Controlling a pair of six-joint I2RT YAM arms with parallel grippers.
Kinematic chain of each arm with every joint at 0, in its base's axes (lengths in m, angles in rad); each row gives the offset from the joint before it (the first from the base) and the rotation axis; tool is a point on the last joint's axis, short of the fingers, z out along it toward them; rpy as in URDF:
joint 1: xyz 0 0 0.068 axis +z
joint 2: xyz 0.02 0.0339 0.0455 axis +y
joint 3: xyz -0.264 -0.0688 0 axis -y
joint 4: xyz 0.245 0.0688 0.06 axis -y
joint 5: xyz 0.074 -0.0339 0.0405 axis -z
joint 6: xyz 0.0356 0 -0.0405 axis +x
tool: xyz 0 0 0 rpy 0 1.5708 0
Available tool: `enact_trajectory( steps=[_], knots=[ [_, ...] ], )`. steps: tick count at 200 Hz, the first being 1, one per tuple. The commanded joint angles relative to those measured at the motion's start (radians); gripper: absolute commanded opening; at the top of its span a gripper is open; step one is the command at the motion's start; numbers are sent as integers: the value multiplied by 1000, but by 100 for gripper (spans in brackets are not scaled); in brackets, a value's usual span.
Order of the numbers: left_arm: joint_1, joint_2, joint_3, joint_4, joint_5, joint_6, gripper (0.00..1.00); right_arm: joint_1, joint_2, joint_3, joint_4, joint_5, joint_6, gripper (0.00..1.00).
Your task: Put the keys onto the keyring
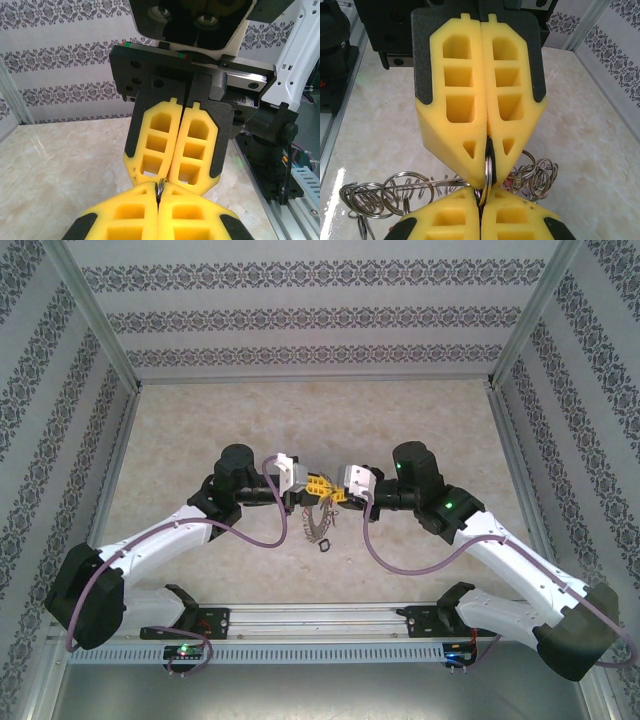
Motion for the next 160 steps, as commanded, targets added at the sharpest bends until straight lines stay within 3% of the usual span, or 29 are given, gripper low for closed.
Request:
enact_trajectory(
  steps=[1, 54, 85, 120, 160],
  knots=[
    [3, 0, 43, -56, -7, 19, 3, 3, -6, 9, 78, -74, 9, 0],
    [3, -79, 120, -489, -55, 241, 12, -4, 5, 49, -65, 7, -45, 0],
    [3, -73, 195, -750, -129, 387, 11, 14, 32, 86, -135, 29, -83, 0],
    [3, -64, 212, -784, -140, 411, 7, 19, 21, 86, -110, 3, -69, 0],
    [0, -58, 210, -742, -122, 396, 13, 24, 21, 86, -104, -25, -62, 0]
  ],
)
